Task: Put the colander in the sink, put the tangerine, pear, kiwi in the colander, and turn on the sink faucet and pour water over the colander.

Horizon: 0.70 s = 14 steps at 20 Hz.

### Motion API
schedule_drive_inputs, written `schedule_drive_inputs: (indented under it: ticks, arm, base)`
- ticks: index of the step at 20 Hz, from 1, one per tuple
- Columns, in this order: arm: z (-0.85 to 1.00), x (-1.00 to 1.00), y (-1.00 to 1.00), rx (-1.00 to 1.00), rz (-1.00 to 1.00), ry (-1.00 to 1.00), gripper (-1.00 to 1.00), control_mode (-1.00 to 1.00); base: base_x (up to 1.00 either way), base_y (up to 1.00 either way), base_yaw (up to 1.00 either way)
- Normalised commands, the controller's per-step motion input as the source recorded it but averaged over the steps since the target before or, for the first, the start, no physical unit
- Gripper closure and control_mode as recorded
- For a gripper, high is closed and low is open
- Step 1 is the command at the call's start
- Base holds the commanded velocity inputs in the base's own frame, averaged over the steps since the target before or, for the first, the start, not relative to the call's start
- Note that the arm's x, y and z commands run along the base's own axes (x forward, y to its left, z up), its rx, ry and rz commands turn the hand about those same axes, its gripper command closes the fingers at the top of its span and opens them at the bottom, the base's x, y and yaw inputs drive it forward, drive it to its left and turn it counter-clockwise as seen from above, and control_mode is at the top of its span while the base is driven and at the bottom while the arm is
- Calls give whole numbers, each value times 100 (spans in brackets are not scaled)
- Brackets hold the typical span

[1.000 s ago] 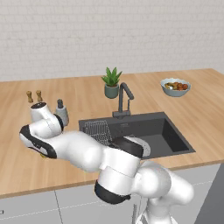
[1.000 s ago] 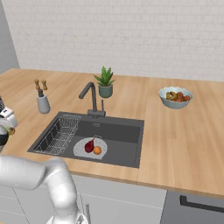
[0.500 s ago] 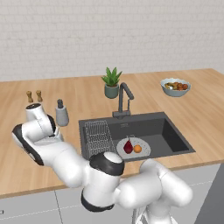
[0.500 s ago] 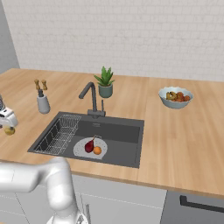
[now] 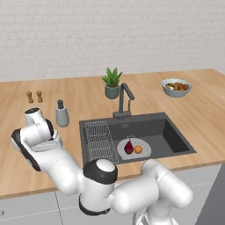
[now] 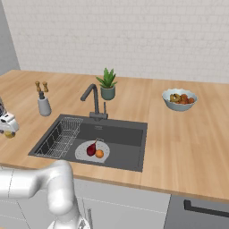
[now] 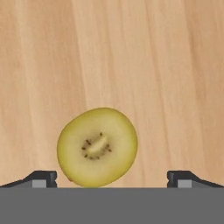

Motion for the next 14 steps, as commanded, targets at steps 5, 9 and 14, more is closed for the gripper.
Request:
schedule_drive_inputs:
  ticks: [5, 9, 14]
  arm:
    - [-17, 9, 7, 0, 0, -4, -100, -100]
    - [-11, 20, 6, 0, 0, -4, -100, -100]
    - [-17, 11, 8, 0, 0, -2, -100, -100]
  base:
    - [0, 0, 0]
    - [0, 0, 0]
    - [0, 0, 0]
